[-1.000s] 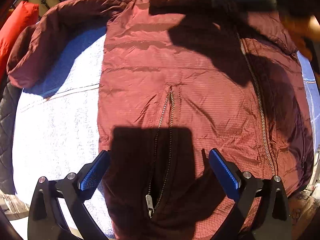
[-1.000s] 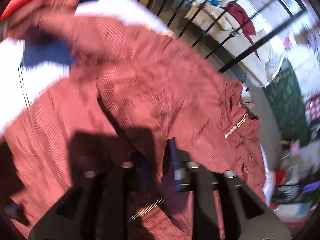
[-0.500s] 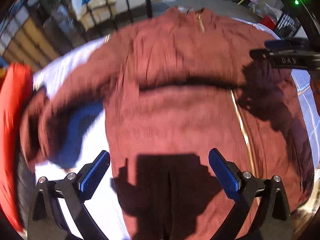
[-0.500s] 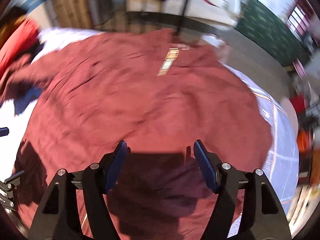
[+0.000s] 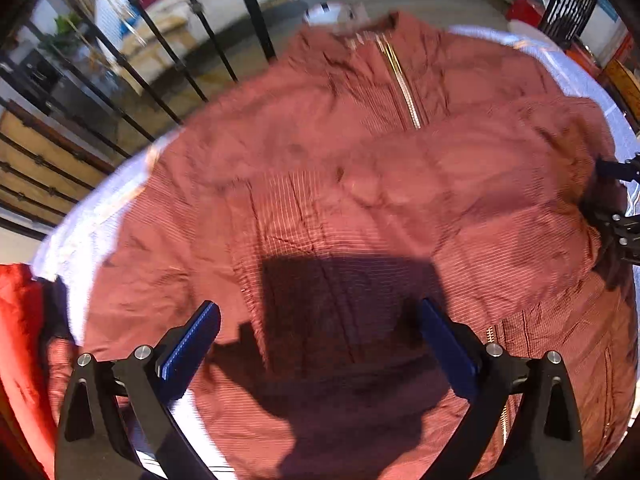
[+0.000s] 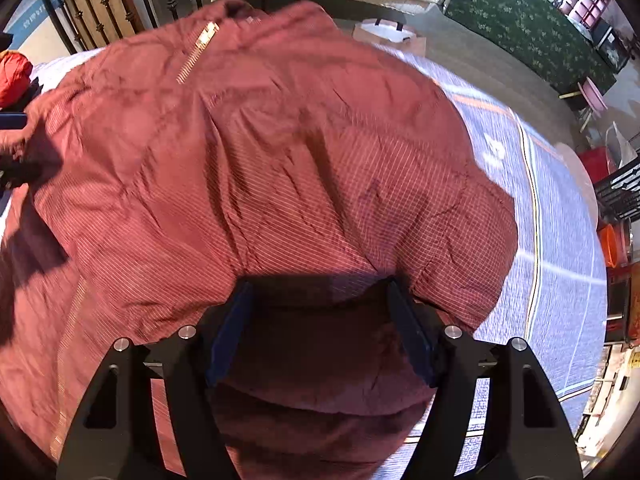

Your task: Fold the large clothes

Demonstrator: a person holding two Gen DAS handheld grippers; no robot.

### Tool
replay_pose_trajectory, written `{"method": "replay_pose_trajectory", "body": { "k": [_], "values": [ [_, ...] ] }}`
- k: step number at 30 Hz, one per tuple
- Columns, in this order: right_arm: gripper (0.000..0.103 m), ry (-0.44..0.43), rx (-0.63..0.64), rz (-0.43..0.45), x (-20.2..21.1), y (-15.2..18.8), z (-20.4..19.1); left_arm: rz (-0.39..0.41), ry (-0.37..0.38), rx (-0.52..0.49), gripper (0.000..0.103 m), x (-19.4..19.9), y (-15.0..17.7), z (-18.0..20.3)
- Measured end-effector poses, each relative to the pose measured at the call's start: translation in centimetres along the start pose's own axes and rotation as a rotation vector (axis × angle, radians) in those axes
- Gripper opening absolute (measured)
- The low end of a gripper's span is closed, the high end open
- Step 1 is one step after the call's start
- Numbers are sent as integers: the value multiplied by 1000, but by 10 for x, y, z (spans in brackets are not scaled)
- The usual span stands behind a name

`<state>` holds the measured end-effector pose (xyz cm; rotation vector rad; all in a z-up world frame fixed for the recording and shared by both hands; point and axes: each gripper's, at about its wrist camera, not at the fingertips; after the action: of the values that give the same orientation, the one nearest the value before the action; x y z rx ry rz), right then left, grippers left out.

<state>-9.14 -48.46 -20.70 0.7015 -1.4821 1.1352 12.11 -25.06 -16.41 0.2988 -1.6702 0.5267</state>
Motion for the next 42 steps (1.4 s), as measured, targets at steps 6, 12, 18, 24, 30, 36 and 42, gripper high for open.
{"method": "replay_pose_trajectory", "body": {
  "k": [6, 12, 18, 24, 30, 36, 42],
  "values": [
    [75, -14, -27, -5, -9, 5, 7, -71, 25, 34, 98, -30, 2, 12],
    [79, 8, -58, -18, -24, -4, 1, -122, 80, 87, 98, -53, -3, 4],
    [80, 31, -77, -32, -34, -14, 0, -90, 46, 64, 99, -53, 0, 16],
    [97, 73, -205, -98, -40, -19, 6, -110, 62, 67, 98, -43, 7, 16],
    [97, 157, -202, -130, -28, -27, -6, 11, 0, 104, 97, 5, 32, 8],
    [97, 142, -301, -18, 29, -19, -31, 88, -32, 223, 97, 56, 103, -10],
    [97, -21, -246, -56, 56, 7, -97, 45, -104, 342, 97, 74, 186, -39]
  ]
}}
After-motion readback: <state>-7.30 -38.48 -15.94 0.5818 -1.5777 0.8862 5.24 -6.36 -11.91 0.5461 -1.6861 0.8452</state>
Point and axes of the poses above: each gripper's, at about its wrist camera, not at the fingertips, and x roughly against the way its jaws point, z to its right, y to its underside, and after that the axes turned 1 degree about -x, right-handed
